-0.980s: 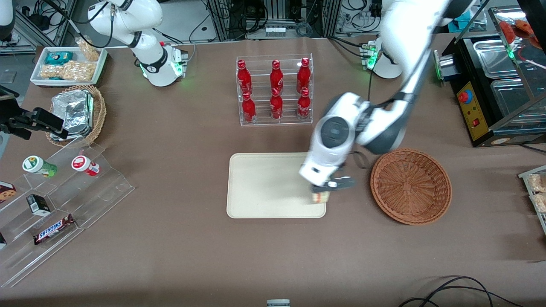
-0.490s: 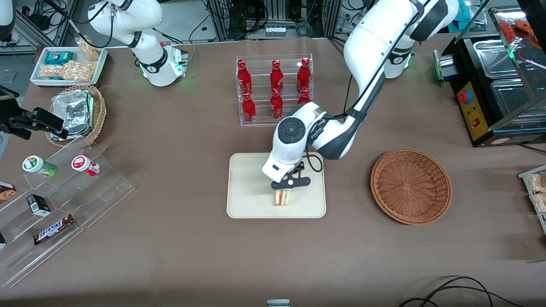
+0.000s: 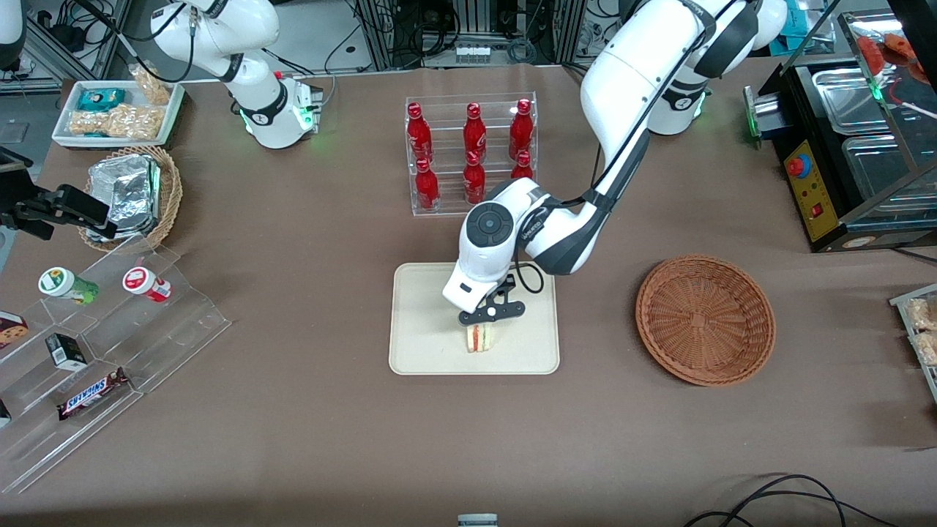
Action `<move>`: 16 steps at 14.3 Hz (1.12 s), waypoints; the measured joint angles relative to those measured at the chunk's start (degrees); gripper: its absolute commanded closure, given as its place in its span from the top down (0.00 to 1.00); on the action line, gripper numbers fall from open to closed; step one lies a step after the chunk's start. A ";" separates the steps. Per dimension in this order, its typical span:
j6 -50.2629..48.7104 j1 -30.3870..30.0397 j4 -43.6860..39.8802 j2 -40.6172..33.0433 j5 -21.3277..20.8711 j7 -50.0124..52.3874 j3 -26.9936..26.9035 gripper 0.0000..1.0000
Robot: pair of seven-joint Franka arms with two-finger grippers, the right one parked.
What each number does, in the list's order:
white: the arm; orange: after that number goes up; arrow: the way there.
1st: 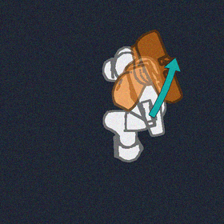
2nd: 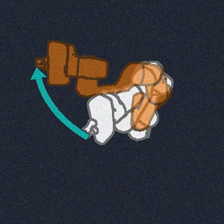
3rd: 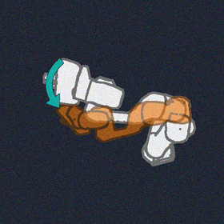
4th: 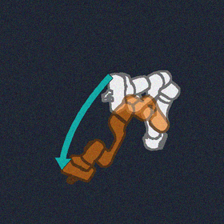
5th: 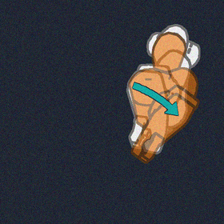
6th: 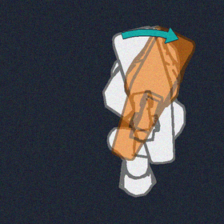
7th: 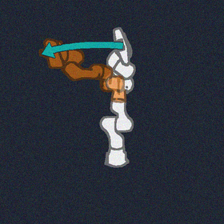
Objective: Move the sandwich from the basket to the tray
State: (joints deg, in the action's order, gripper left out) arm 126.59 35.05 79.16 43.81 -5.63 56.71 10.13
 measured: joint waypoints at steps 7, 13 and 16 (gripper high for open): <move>-22.71 -2.04 -0.49 -16.24 -1.14 -1.04 -1.40 1.00; -26.91 -10.92 4.19 -20.45 -1.13 -2.87 -2.57 1.00; -27.24 -16.61 9.64 -25.18 -1.12 -8.32 -2.72 1.00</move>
State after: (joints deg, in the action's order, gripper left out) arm 99.34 18.44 88.80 18.63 -6.75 48.39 7.40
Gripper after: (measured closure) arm 0.000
